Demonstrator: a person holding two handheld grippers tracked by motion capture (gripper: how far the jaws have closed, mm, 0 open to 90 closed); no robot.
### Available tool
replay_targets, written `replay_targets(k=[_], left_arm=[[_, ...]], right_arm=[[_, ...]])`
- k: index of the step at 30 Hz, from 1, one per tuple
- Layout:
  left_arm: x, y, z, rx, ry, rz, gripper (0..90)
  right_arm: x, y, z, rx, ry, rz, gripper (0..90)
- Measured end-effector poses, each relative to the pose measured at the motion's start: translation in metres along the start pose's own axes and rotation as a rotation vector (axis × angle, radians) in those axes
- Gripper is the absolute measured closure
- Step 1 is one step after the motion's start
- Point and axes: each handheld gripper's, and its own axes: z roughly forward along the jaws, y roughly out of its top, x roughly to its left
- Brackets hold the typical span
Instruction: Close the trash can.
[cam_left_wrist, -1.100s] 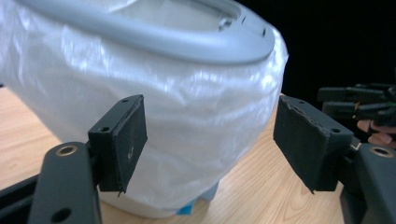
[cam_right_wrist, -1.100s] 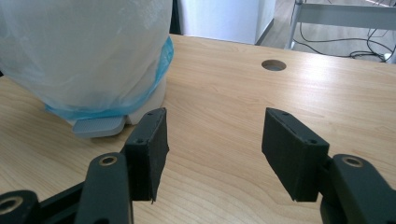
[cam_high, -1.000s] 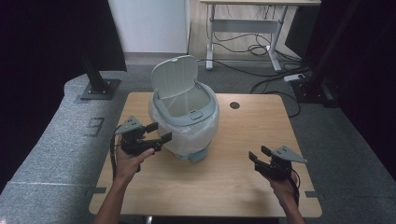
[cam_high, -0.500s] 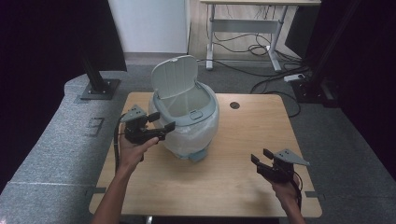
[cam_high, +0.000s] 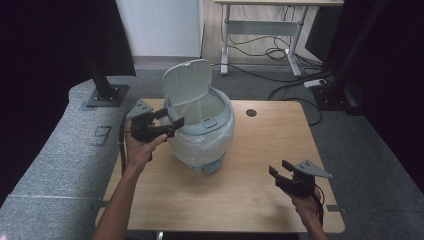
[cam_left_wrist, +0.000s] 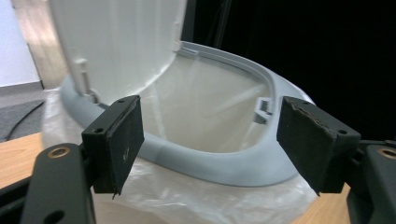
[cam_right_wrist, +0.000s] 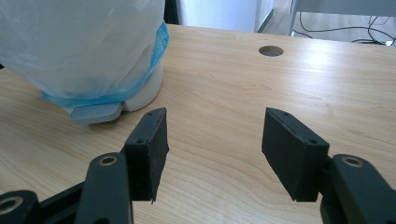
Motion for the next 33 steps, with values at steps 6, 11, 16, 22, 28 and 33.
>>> replay_targets(k=[6, 11, 16, 22, 28, 33], left_arm=[[0.014, 0.006, 0.004, -0.013, 0.041, 0.003, 23.3], [0.024, 0.014, 0.011, -0.021, 0.046, 0.004, 23.2], [0.032, 0.026, 0.020, -0.024, 0.044, 0.003, 23.1], [0.040, 0.041, 0.031, -0.012, 0.039, 0.009, 22.9], [0.040, 0.055, 0.038, -0.012, 0.021, 0.035, 23.1], [0.039, 0.057, 0.039, -0.026, -0.022, 0.025, 22.5]], right_arm=[[-0.002, 0.000, -0.002, -0.003, -0.011, 0.002, 40.7], [-0.002, -0.001, -0.001, 0.004, -0.013, 0.000, 40.7], [0.000, -0.001, 0.001, 0.012, -0.014, -0.002, 40.7], [-0.002, -0.001, 0.000, 0.011, -0.018, 0.001, 40.7], [-0.002, -0.001, -0.001, 0.008, -0.018, 0.004, 40.7], [-0.001, 0.001, -0.004, 0.000, -0.017, 0.003, 40.7]])
